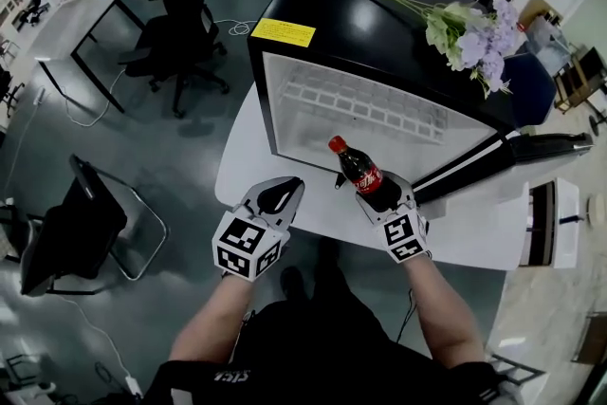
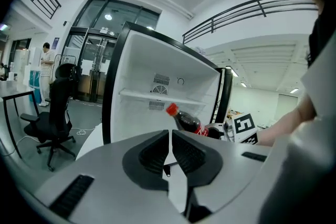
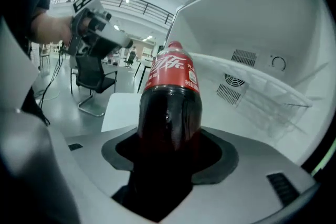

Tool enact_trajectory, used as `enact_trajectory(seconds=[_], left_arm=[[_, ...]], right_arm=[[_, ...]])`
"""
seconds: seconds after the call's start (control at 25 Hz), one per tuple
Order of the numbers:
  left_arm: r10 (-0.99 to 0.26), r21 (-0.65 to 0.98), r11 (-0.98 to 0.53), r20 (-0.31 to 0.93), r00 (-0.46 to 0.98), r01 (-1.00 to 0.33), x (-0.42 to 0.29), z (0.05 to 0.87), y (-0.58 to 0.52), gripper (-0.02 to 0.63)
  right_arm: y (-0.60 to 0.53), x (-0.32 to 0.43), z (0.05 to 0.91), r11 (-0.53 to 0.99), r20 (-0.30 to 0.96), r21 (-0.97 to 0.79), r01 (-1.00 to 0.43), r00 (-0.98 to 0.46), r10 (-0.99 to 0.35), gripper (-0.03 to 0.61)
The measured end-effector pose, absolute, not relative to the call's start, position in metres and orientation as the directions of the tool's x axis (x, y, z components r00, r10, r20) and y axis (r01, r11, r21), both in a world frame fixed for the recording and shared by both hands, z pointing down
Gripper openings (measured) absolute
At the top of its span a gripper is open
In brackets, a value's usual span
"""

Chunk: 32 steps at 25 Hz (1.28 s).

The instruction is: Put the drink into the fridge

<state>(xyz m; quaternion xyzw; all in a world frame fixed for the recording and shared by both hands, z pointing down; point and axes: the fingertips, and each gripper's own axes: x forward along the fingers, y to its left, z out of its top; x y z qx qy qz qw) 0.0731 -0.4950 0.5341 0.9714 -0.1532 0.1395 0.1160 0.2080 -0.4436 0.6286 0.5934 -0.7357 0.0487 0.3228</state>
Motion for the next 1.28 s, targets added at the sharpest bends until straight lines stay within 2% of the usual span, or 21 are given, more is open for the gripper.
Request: enact_trajectory(seconds=[0.24, 0.52, 0.92, 1.28], left_arm=[[-0.299, 0.184, -0.909, 0.333, 0.894, -0.373, 0.071, 0.543, -0.515, 0.034], [-0.326, 0.199, -0.889, 0.356, 0.876, -0.412, 0.064, 0.561, -0.531, 0.034], [-0.339, 0.224, -0.874, 0.356, 0.871, -0.432, 0.057, 0.569, -0.544, 0.034], [-0.357, 0.240, -0.857, 0.360, 0.862, -0.455, 0.048, 0.578, -0.560, 0.034]], right_arm=[[-0.473, 0.223, 0.669, 0.327, 0.593, 0.287, -0.900, -0.101, -0.799, 0.275], [-0.504, 0.236, 0.702, 0.393, 0.668, 0.358, -0.847, -0.062, -0.742, 0.275], [-0.534, 0.245, 0.723, 0.535, 0.781, 0.414, -0.736, -0.016, -0.625, 0.276], [-0.556, 0.254, 0.734, 0.625, 0.821, 0.448, -0.639, 0.016, -0.571, 0.288]])
